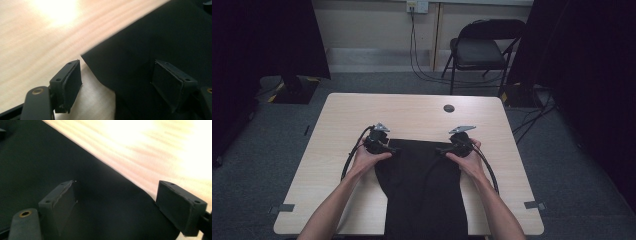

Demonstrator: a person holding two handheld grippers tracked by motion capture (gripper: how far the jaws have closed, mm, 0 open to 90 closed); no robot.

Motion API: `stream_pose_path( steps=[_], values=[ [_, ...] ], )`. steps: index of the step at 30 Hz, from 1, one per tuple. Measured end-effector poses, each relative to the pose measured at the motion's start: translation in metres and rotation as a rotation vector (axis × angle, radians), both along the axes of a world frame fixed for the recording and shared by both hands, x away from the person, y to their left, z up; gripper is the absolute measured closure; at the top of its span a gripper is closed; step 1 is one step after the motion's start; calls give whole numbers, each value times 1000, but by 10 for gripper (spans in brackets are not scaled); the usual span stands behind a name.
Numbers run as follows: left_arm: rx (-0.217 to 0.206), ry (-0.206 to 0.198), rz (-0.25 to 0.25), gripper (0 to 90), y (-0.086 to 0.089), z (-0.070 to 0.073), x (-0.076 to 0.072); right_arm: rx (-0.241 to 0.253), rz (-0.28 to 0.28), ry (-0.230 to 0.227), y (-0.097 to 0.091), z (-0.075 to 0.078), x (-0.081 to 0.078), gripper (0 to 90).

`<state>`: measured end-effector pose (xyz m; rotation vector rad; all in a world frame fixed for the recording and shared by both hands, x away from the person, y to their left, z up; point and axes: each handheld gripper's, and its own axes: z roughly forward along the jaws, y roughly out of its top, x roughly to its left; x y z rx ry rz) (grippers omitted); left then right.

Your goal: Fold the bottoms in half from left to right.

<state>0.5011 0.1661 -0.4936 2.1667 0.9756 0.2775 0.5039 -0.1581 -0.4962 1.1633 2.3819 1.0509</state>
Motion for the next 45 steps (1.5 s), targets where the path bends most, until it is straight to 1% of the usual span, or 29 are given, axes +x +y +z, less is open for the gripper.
stream_pose_path(
  steps=[2,3,6,7,8,9,11,13,14,16,17,18,19,20,22,24,26,27,30,31,32,34,35,37,39,40,41,43,45],
  values=[
    [5,-20,5,230,0,-1,-2,-39,19,-19,2,-3,-3,151],
    [-4,-23,7,230,-1,-2,-3,-43,18,-26,2,-3,-3,151],
    [7,-33,-6,246,0,-2,-7,-57,22,-29,3,-4,-7,150],
    [-11,-36,-19,284,0,-2,-10,-53,26,-30,4,-4,-8,151],
    [-34,-38,-41,383,0,-3,-13,-54,33,-32,3,-4,-10,156],
    [-39,-43,-50,476,0,-3,-16,-60,39,-25,3,-3,-12,191],
    [-78,-37,-49,593,0,-5,-20,-62,61,-24,3,0,-17,333],
    [-86,-25,-63,694,0,-4,-22,-47,91,-43,4,0,-25,521],
    [-74,-30,-73,767,-2,-3,-23,-40,103,-47,5,0,-28,608],
    [-47,-43,-78,811,-5,0,-24,-8,110,-44,7,0,-31,762],
    [-43,-34,-74,820,-5,1,-24,12,116,-30,7,0,-31,817],
    [-58,-33,-66,826,-4,4,-22,28,112,-24,6,0,-30,848],
    [-78,-42,-49,829,-1,7,-21,23,106,-30,6,1,-28,856],
    [-94,-44,-35,830,1,12,-18,35,97,-31,5,5,-27,860],
    [-108,-78,-1,832,4,23,-12,69,79,-41,3,18,-19,862],
    [-156,-119,44,832,10,43,-2,91,54,-79,3,38,-9,863],
    [-218,-159,83,833,16,66,8,102,5,-144,4,63,0,863],
    [-234,-178,98,833,19,78,11,122,-5,-159,3,76,5,863],
    [-213,-242,86,833,18,111,19,153,-24,-223,5,111,15,865],
    [-225,-257,76,834,17,122,20,147,-34,-248,7,122,18,865],
    [-221,-290,76,833,15,132,21,144,-37,-264,8,132,21,865],
    [-237,-339,92,833,15,151,24,147,-55,-314,9,152,25,866],
    [-257,-353,112,833,15,159,25,164,-57,-315,8,161,28,865],
    [-247,-385,109,833,15,173,27,168,-71,-346,6,179,32,865],
    [-238,-394,87,832,14,179,25,183,-69,-351,4,189,34,865],
    [-242,-396,80,832,14,178,22,189,-68,-357,4,189,33,865],
    [-235,-395,68,832,14,176,19,198,-59,-352,4,187,31,865],
    [-204,-397,56,831,14,166,12,191,-40,-349,4,176,24,865],
    [-216,-381,39,831,17,155,6,191,-20,-334,1,163,18,864]
  ],
)
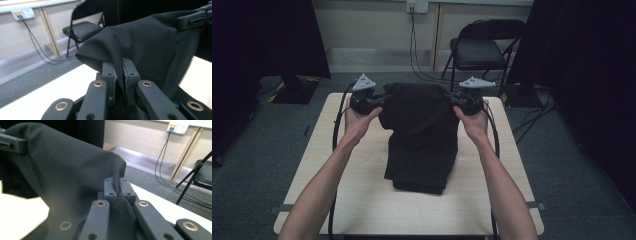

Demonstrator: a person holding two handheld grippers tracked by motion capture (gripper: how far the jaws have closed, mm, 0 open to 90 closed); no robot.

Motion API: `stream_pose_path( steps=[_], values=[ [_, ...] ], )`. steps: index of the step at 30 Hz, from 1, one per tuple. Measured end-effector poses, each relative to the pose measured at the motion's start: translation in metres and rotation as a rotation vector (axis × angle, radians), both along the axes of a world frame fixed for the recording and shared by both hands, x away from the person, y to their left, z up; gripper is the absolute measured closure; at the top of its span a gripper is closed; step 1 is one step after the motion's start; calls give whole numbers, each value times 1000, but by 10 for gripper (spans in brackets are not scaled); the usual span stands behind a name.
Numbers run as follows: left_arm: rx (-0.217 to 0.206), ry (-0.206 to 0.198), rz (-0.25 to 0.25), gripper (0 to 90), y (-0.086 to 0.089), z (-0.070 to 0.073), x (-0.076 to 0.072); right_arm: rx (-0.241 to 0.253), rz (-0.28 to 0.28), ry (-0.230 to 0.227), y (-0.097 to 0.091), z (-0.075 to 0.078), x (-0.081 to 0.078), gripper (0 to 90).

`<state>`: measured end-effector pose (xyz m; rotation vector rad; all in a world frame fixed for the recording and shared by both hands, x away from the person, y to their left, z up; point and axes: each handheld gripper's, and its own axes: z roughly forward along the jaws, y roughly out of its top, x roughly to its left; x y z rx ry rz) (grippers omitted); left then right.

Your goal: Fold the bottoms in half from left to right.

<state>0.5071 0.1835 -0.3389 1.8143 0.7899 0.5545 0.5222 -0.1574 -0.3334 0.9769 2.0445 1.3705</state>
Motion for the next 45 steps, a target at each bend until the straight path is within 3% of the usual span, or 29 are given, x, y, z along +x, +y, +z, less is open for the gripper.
stream_pose_path(
  steps=[3,8,13,17,22,27,32,35,37,40,43,45],
  values=[
    [1,9,-20,829,1,-16,-12,17,30,24,-6,-16,-10,862],
    [-3,26,-61,826,0,-38,-38,2,69,43,-10,-35,-30,855],
    [40,45,-88,821,3,-55,-62,8,116,64,-14,-55,-56,823],
    [44,72,-116,816,5,-71,-80,10,149,85,-14,-74,-76,827],
    [60,95,-140,780,7,-85,-101,-30,190,113,-9,-94,-96,814],
    [56,126,-162,743,11,-91,-113,-59,217,142,-5,-107,-108,772],
    [24,121,-167,644,11,-87,-115,-64,247,161,-7,-110,-120,742],
    [3,106,-168,588,9,-81,-116,-115,276,161,-8,-112,-132,713],
    [6,89,-165,550,6,-77,-117,-163,259,143,-9,-112,-140,681],
    [-11,96,-161,504,8,-73,-118,-150,273,151,-15,-112,-150,628],
    [-3,83,-153,467,12,-69,-122,-112,282,144,-20,-106,-155,582],
    [-27,72,-146,466,16,-66,-123,-75,281,139,-20,-100,-152,557]
  ],
)
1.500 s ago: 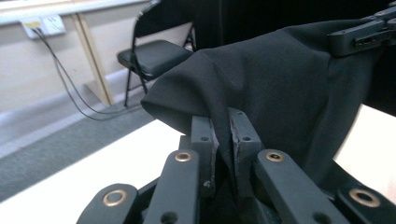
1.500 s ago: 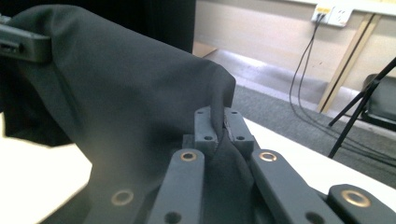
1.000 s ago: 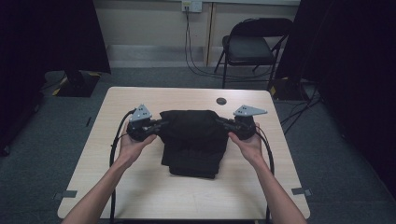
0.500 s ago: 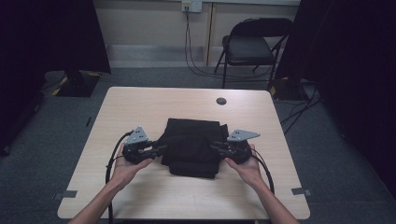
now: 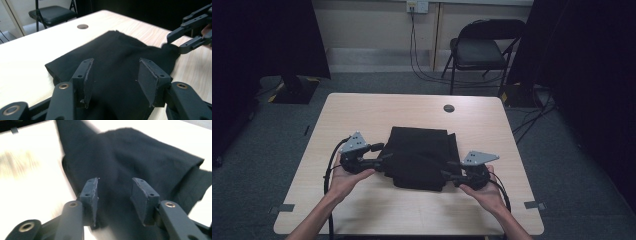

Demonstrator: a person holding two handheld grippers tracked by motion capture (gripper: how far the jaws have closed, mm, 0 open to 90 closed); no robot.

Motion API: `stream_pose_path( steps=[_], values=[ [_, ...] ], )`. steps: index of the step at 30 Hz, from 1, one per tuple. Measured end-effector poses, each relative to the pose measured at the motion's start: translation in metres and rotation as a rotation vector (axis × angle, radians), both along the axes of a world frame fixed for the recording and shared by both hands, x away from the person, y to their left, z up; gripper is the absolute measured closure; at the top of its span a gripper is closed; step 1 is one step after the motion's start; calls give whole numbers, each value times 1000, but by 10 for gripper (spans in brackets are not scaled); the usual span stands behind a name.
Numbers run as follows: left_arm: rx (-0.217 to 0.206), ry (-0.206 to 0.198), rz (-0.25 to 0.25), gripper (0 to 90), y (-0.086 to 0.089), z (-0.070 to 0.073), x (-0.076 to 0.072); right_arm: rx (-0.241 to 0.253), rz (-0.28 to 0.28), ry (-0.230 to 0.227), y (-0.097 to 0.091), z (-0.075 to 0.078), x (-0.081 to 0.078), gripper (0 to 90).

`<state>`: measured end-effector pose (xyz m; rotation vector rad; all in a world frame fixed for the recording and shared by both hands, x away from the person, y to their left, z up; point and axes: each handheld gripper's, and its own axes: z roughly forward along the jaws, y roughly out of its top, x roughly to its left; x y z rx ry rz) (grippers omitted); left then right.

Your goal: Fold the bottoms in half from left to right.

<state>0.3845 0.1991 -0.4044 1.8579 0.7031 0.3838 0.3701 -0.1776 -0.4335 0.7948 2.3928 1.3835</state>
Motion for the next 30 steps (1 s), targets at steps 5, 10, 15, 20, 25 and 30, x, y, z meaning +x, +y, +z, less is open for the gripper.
stream_pose_path(
  steps=[5,10,15,20,25,30],
  values=[
    [12,17,25,493,1,-5,3,17,0,-9,19,7,15,621],
    [119,93,-59,581,-21,-33,7,-58,45,15,53,-13,27,680],
    [196,166,-94,554,-36,-52,11,-158,48,49,68,-51,29,642],
    [167,153,-114,522,-44,-46,3,-110,32,91,67,-55,26,642],
    [172,164,-151,533,-55,-48,-2,-92,73,127,68,-55,10,641],
    [178,210,-168,561,-62,-54,0,-110,128,134,71,-53,-13,639]
  ],
)
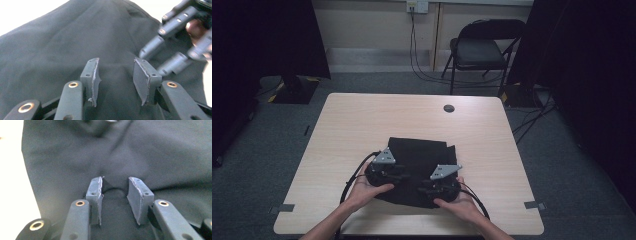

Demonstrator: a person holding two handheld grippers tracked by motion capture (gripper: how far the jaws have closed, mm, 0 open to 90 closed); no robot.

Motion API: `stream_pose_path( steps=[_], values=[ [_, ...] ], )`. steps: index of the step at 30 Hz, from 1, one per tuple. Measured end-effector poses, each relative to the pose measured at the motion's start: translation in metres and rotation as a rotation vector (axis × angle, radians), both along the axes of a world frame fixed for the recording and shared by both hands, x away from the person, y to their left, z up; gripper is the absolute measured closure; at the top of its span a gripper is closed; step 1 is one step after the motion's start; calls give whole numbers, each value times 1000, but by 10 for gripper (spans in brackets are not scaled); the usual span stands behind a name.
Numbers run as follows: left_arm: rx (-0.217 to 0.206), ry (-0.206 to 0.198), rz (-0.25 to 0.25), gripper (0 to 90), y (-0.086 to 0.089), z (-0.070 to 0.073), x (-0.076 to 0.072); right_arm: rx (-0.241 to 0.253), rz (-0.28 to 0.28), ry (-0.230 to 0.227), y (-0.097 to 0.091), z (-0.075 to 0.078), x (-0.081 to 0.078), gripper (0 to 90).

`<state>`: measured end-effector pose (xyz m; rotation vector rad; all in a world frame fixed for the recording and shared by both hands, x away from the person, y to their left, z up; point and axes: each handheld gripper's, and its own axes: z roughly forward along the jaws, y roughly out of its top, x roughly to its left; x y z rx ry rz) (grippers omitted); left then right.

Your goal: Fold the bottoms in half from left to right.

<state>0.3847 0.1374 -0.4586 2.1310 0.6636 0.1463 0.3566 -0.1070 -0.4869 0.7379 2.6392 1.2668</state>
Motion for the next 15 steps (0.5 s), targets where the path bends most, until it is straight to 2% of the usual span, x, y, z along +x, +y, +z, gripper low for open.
stream_pose_path(
  steps=[2,5,7,8,10,12,13,15],
  values=[
    [18,-7,-4,555,-3,3,-2,-6,22,7,1,1,-10,638],
    [15,-7,-21,540,-6,5,-5,-43,14,-28,4,5,-25,630],
    [20,-3,-35,535,-7,4,-6,-39,3,-2,4,9,-29,542],
    [22,2,-34,535,-8,3,-7,-43,11,-19,4,13,-30,532],
    [42,7,-36,539,-11,-3,-7,-7,0,-33,-2,21,-25,529],
    [69,5,-46,535,-14,-10,-6,2,-68,-90,-13,30,-17,511],
    [69,19,-40,531,-14,-12,-4,6,-95,-109,-19,34,-12,476],
    [62,33,-33,523,-14,-15,-2,36,-144,-105,-30,40,2,409]
  ],
)
